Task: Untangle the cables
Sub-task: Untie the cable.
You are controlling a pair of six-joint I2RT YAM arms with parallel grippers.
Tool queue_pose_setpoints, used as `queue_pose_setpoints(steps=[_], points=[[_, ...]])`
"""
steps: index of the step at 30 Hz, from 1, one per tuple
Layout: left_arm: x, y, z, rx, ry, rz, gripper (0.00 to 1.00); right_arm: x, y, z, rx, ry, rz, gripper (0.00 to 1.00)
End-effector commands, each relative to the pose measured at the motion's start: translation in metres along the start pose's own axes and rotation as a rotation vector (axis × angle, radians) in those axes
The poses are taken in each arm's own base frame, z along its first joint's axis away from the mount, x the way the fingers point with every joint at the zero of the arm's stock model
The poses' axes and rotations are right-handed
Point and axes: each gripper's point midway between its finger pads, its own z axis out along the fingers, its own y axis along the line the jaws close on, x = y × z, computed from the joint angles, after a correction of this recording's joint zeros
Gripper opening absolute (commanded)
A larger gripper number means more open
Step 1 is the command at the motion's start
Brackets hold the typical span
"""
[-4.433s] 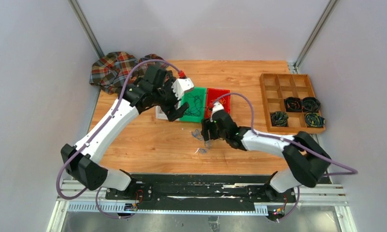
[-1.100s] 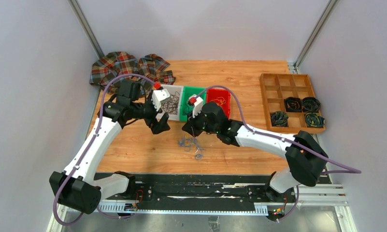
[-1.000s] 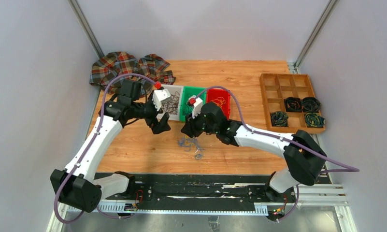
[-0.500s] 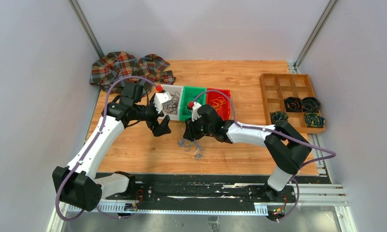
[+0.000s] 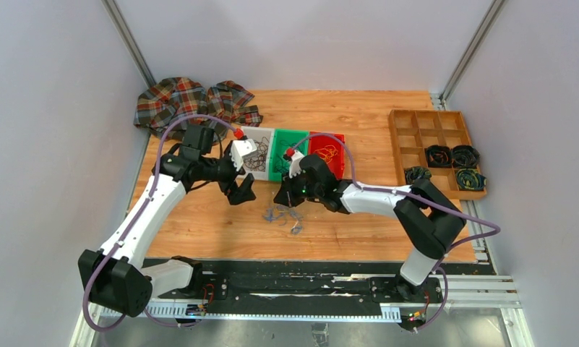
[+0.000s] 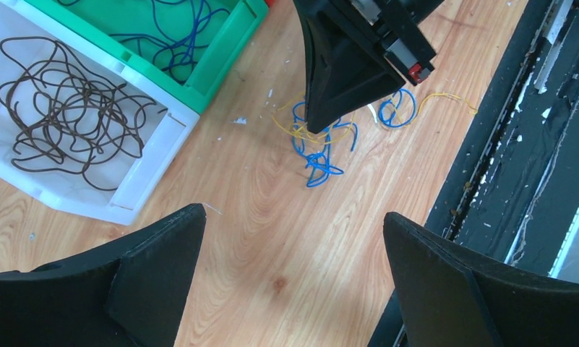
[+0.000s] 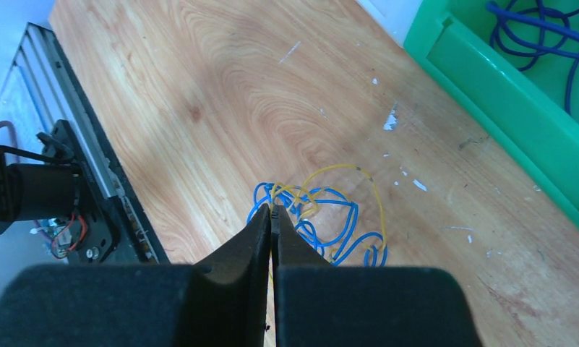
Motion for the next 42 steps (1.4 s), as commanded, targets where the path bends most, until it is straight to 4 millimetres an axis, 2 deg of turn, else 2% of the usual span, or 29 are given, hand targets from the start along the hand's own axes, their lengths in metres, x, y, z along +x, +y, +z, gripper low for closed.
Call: queue_pose_setpoints(steps=[1,9,13,16,21,26,30,35,38,40,42], points=[[-0.004,-0.002,-0.002,0.008,-0.032,0.024,0.98,-0.024,0.024,-0.017,-0.1,-0.084,-0.008,0.01],[-0.018,-0.027,-0.012,0.122,-0.084,0.088,1.0,-0.042,0.085,-0.059,-0.356,-0.132,-0.088,0.01],[-0.027,-0.041,-0.013,0.205,-0.133,0.081,0.9,-0.044,0.106,-0.074,-0.446,-0.131,-0.13,0.01],[-0.03,-0.053,-0.012,0.275,-0.169,0.063,0.8,-0.044,0.114,-0.079,-0.478,-0.125,-0.144,0.01],[-0.029,-0.063,-0.01,0.343,-0.196,0.049,0.76,-0.047,0.126,-0.086,-0.527,-0.129,-0.167,0.01],[-0.024,-0.074,-0.004,0.4,-0.197,0.033,0.62,-0.054,0.136,-0.091,-0.561,-0.147,-0.171,0.01],[-0.019,-0.077,-0.002,0.415,-0.19,0.032,0.61,-0.058,0.146,-0.096,-0.594,-0.161,-0.176,0.01],[-0.018,-0.086,-0.003,0.446,-0.202,0.035,0.68,-0.062,0.153,-0.1,-0.604,-0.176,-0.187,0.01],[-0.016,-0.091,-0.002,0.462,-0.198,0.036,0.66,-0.065,0.155,-0.103,-0.604,-0.189,-0.186,0.01],[-0.014,-0.093,0.0,0.469,-0.193,0.03,0.6,-0.068,0.157,-0.106,-0.605,-0.202,-0.188,0.01],[-0.014,-0.093,-0.001,0.467,-0.192,0.027,0.43,-0.07,0.158,-0.107,-0.602,-0.211,-0.189,0.01]])
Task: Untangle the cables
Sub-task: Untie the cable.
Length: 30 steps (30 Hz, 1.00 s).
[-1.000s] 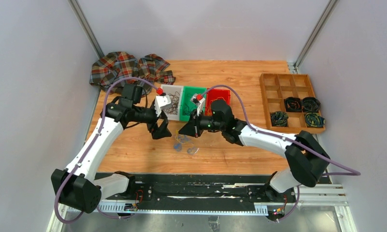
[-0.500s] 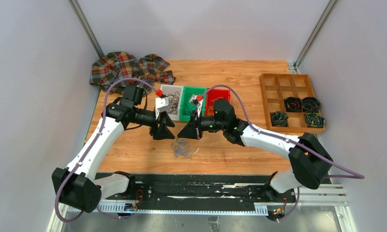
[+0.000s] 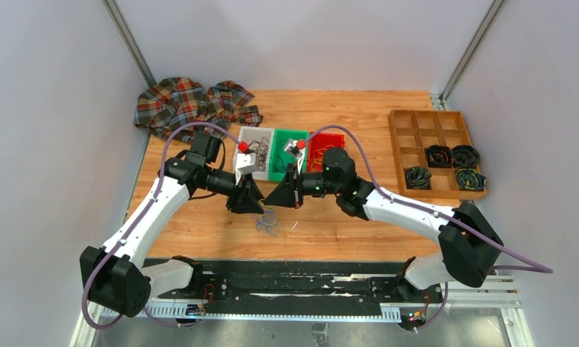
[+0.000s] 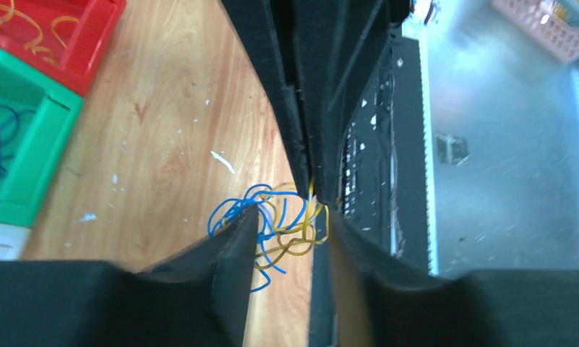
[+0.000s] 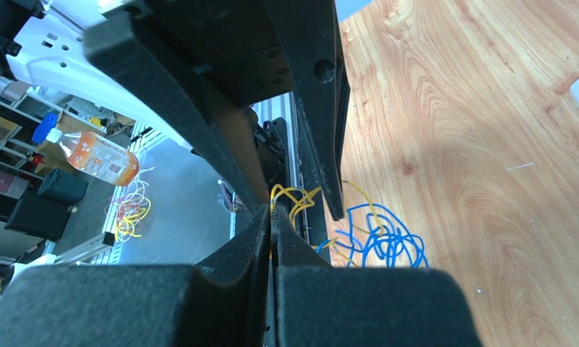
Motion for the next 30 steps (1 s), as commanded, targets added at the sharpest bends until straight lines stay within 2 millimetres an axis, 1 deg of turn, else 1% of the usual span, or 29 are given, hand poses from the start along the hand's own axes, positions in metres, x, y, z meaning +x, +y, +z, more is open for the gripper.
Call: queue_pose_setpoints(steps=[1,2,3,4,6,7,8,10,11,13,14,15,16,17,19,20,24,26,29,30], points=[[-0.003,-0.009,0.001,0.03,-0.019,0.016,0.33,-0.025,0.025,0.0,-0.048,-0.064,-0.057,0.01],[-0.005,-0.009,0.0,0.024,-0.019,0.018,0.23,-0.026,0.025,-0.001,-0.048,-0.069,-0.058,0.01],[-0.008,-0.008,-0.001,0.018,-0.021,0.021,0.16,-0.026,0.026,-0.001,-0.047,-0.072,-0.055,0.01],[-0.011,-0.009,-0.002,0.014,-0.024,0.021,0.11,-0.026,0.027,-0.001,-0.051,-0.074,-0.051,0.01],[-0.017,-0.011,-0.005,0.008,-0.031,0.013,0.06,-0.027,0.027,0.0,-0.043,-0.083,-0.047,0.01],[-0.02,-0.011,-0.006,0.003,-0.033,0.007,0.04,-0.027,0.025,-0.001,-0.028,-0.093,-0.045,0.06],[-0.021,-0.011,-0.007,-0.009,-0.031,-0.001,0.02,-0.028,0.022,-0.002,-0.006,-0.107,-0.047,0.15],[-0.024,-0.006,-0.011,-0.063,-0.014,-0.025,0.01,-0.032,0.013,-0.011,0.074,-0.155,-0.063,0.37],[-0.025,-0.003,-0.014,-0.099,-0.005,-0.042,0.01,-0.033,0.008,-0.016,0.118,-0.182,-0.08,0.46],[-0.031,0.004,-0.02,-0.173,0.001,-0.072,0.01,-0.039,0.003,-0.032,0.193,-0.25,-0.128,0.54],[-0.034,0.008,-0.023,-0.211,-0.004,-0.084,0.01,-0.038,0.001,-0.038,0.222,-0.271,-0.157,0.57],[-0.039,0.01,-0.026,-0.24,-0.018,-0.092,0.01,-0.036,-0.001,-0.042,0.244,-0.287,-0.191,0.59],[-0.047,0.011,-0.029,-0.274,-0.045,-0.123,0.01,-0.032,-0.002,-0.043,0.276,-0.292,-0.263,0.6],[-0.053,0.012,-0.031,-0.294,-0.064,-0.116,0.01,-0.029,-0.001,-0.043,0.289,-0.288,-0.292,0.6],[-0.064,0.013,-0.036,-0.331,-0.102,-0.144,0.01,-0.024,0.002,-0.038,0.315,-0.273,-0.395,0.6],[-0.068,0.012,-0.037,-0.34,-0.114,-0.162,0.01,-0.025,0.004,-0.034,0.324,-0.272,-0.427,0.6],[-0.085,0.005,-0.041,-0.332,-0.152,-0.199,0.01,-0.045,0.01,-0.019,0.375,-0.332,-0.539,0.6],[-0.091,0.0,-0.042,-0.315,-0.167,-0.221,0.01,-0.058,0.012,-0.012,0.403,-0.386,-0.579,0.6],[-0.094,-0.003,-0.04,-0.295,-0.175,-0.243,0.01,-0.076,0.017,0.0,0.431,-0.458,-0.637,0.6],[-0.094,-0.004,-0.04,-0.291,-0.176,-0.248,0.01,-0.078,0.015,0.005,0.444,-0.471,-0.654,0.6]])
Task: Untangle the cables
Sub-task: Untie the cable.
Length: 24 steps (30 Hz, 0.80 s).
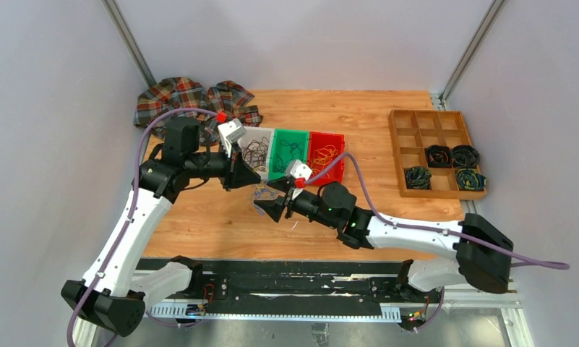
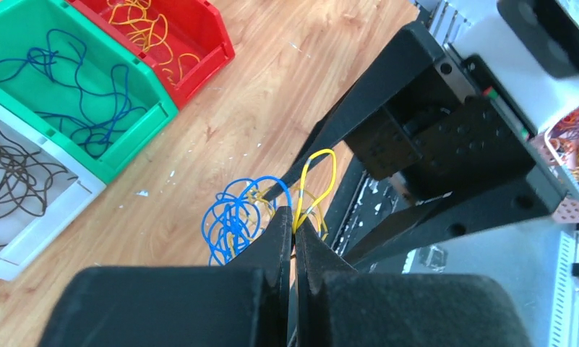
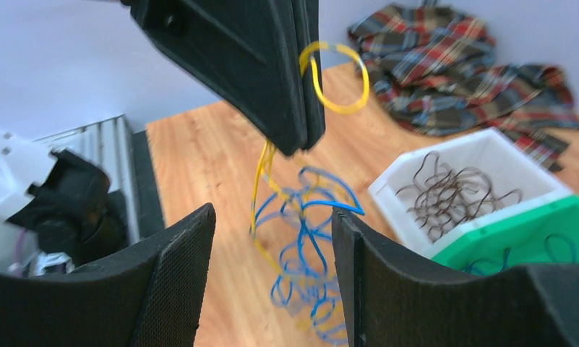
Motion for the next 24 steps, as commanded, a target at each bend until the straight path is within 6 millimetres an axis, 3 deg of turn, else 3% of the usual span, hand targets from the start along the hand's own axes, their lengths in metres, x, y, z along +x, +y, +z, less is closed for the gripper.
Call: queue_pose_setpoints(steps=[1,6,9,13,24], points=[[-0.013,-0.013,-0.002,0.035,-0.032,-0.049,0.01,-0.053,-0.014,0.024,0.145,-0.205,-0.145,0.6],[-0.015,-0.025,-0.005,0.08,-0.04,-0.065,0.01,-0.053,-0.036,0.036,0.288,-0.253,-0.214,0.59],[-0.019,-0.034,-0.009,0.109,-0.051,-0.06,0.01,-0.04,-0.04,0.042,0.306,-0.221,-0.222,0.47],[-0.03,-0.047,-0.017,0.137,-0.074,-0.051,0.01,-0.01,-0.041,0.041,0.296,-0.165,-0.199,0.28],[-0.073,-0.069,-0.036,0.158,-0.148,0.005,0.01,0.064,-0.039,0.014,0.276,-0.04,-0.084,0.17]])
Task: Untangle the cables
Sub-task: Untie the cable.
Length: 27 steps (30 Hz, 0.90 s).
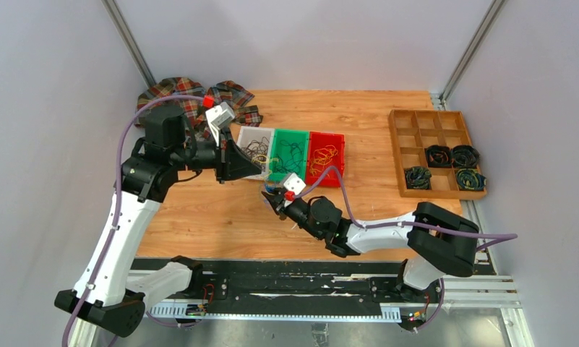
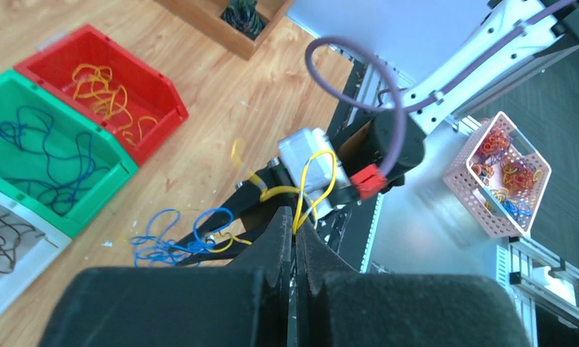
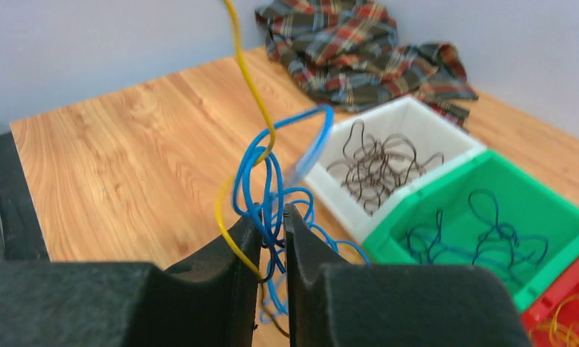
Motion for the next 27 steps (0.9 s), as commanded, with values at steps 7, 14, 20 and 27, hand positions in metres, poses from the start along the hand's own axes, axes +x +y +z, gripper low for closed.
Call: queue_pose_setpoints(steps=[7,14,20,27], points=[[-0.056,-0.035,-0.019,0.013,-0.105,0.12,0.01,0.066,0.002,-0.048,0.009,0.136,0.155,0.16],[-0.103,-0.041,-0.034,-0.076,-0.192,0.252,0.0,0.106,-0.002,-0.085,0.023,0.242,0.181,0.22],[-0.16,-0.047,-0.054,-0.191,-0.325,0.352,0.0,0.123,0.001,-0.104,0.015,0.298,0.184,0.29],[-0.221,-0.057,-0.086,-0.328,-0.547,0.452,0.0,0.131,0.004,-0.115,0.001,0.329,0.183,0.33]])
